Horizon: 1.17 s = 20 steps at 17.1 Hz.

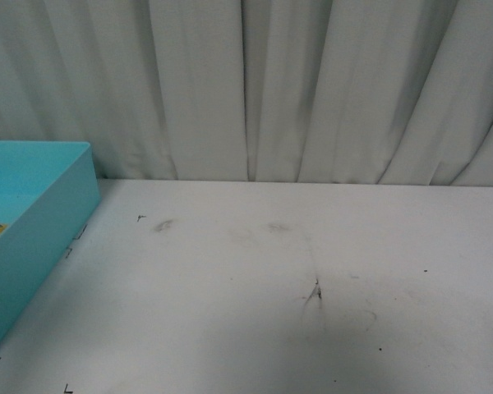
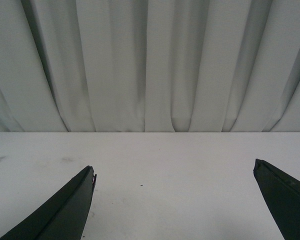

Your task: Wind up and store yellow beetle toy

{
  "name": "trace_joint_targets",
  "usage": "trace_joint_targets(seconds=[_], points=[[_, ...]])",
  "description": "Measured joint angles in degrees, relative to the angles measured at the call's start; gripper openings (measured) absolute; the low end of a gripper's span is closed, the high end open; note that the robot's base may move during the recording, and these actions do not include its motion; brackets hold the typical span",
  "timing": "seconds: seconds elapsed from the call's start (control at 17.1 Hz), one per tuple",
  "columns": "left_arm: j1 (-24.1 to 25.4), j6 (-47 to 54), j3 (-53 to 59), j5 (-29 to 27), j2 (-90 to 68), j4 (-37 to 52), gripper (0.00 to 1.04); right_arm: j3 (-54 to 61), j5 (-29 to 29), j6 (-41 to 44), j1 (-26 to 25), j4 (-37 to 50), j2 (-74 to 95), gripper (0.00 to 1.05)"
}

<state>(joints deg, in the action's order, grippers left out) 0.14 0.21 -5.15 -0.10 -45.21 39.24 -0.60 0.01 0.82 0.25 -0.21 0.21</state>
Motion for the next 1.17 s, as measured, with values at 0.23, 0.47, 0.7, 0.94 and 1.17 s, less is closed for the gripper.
trace_joint_targets(seconds=[0.23,0.47,0.7,0.94,1.17], points=[[-0.1,0.0,3.8,0.1,7.1,-1.5,0.02,0.0,0.0,0.0,0.0,0.0,0.0,0.98],[-0.1,0.0,4.5,0.0,17.2,-11.2,0.02,0.0,0.0,0.0,0.0,0.0,0.0,0.98],[-0.1,0.0,4.5,0.1,24.5,-18.4,0.02,0.0,0.0,0.0,0.0,0.0,0.0,0.98],[-0.1,0.0,4.5,0.0,30.1,-24.0,0.02,0.0,0.0,0.0,0.0,0.0,0.0,0.98],[-0.1,0.0,4.5,0.0,33.5,-27.5,0.02,0.0,0.0,0.0,0.0,0.0,0.0,0.98]])
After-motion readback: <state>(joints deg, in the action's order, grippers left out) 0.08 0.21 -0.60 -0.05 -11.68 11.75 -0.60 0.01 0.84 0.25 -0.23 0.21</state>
